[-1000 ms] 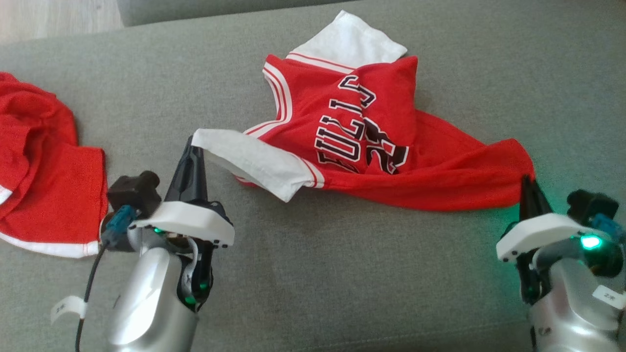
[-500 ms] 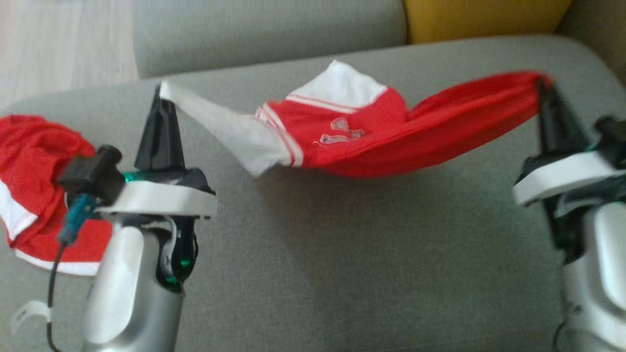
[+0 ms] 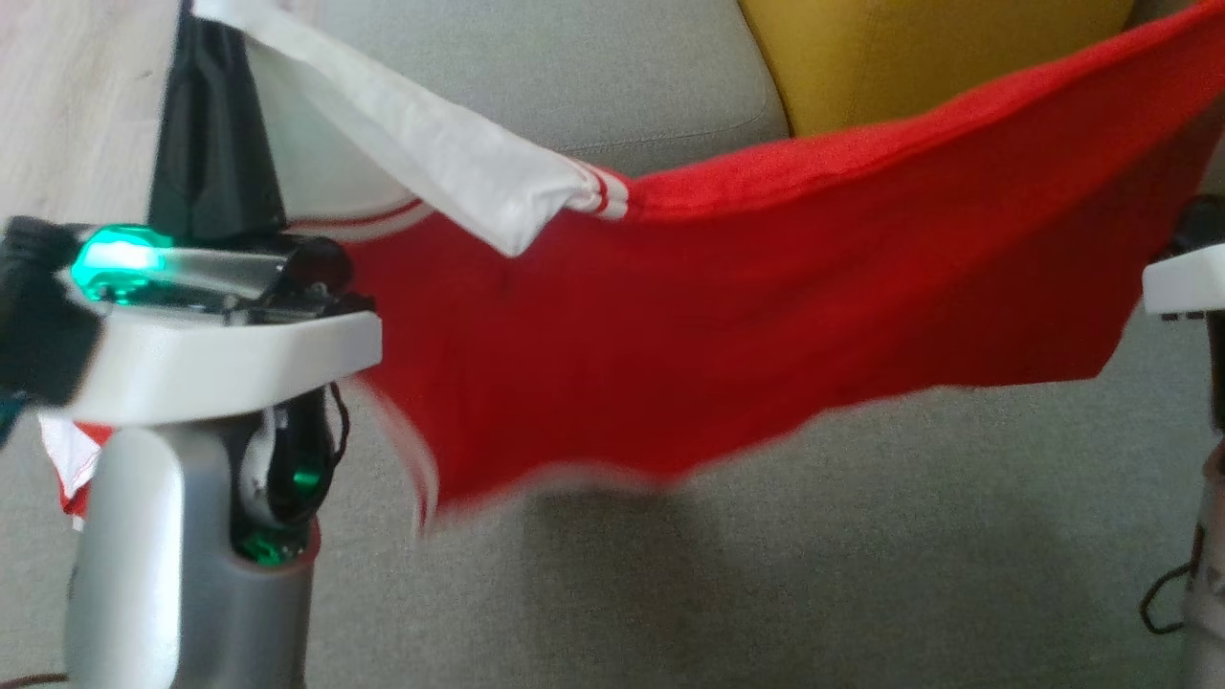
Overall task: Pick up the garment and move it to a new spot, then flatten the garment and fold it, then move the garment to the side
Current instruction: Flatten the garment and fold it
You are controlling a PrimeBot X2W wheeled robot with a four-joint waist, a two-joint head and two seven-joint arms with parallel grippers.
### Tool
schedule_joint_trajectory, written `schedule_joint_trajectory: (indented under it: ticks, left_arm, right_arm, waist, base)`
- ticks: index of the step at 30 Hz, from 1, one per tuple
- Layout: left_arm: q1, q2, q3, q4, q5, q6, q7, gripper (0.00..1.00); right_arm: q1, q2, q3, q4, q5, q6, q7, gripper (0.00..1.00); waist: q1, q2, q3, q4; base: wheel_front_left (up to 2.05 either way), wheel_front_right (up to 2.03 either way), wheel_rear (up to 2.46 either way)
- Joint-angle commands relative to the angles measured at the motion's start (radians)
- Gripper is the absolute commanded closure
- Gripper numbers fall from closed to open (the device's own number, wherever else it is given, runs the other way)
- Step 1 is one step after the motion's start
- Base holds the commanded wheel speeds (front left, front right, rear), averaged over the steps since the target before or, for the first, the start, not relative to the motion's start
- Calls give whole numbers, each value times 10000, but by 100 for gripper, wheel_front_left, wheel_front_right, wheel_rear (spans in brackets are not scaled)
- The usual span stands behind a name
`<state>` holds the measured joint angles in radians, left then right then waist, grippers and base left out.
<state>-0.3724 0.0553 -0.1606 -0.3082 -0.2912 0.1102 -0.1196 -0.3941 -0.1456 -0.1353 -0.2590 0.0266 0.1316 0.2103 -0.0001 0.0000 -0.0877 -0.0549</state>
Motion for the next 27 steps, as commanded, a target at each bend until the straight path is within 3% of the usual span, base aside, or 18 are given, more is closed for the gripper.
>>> schedule_joint_trajectory:
  ticks: [1, 6, 11, 18, 19, 24, 27]
  left_arm:
    - [-528, 244, 340, -540, 168, 93, 201, 100]
    - [-1489, 685, 226, -489, 410, -87, 1069, 100]
    - [-3177, 1037, 256, 1083, 145, -507, 1937, 100]
    - [-6876, 1606, 460, 4157, 214, -1134, 1750, 100]
    - [-6876, 1606, 460, 4157, 214, -1134, 1750, 100]
    - [-9610, 1549, 748, 6171, 140, -1199, 816, 100]
    - [-10709, 1489, 819, 7129, 135, -1241, 94, 100]
  right_arm:
    - [-184, 120, 195, -524, -118, -9, 269, 100]
    - [-494, 297, 261, -793, -225, -9, 926, 100]
    - [-1856, 148, 750, 379, 33, -9, 1157, 100]
    - [-5868, -186, 1278, 3917, 487, -9, 396, 100]
    - [-5868, -186, 1278, 3917, 487, -9, 396, 100]
    - [-8719, -363, 1703, 6578, 99, -9, -1108, 100]
    - [-9913, -235, 1399, 7866, -70, -9, -2093, 100]
  waist:
    - [1, 0, 45, 8]
    - [1, 0, 408, 36]
    - [1, 0, 1271, -30]
    - [1, 0, 3456, -111]
    - [1, 0, 3456, -111]
    - [1, 0, 4549, 31]
    - [1, 0, 4994, 192]
  base:
    - [0, 0, 0]
    - [0, 0, 0]
    - [0, 0, 0]
    - [0, 0, 0]
    - [0, 0, 0]
    - [0, 0, 0]
    - [0, 0, 0]
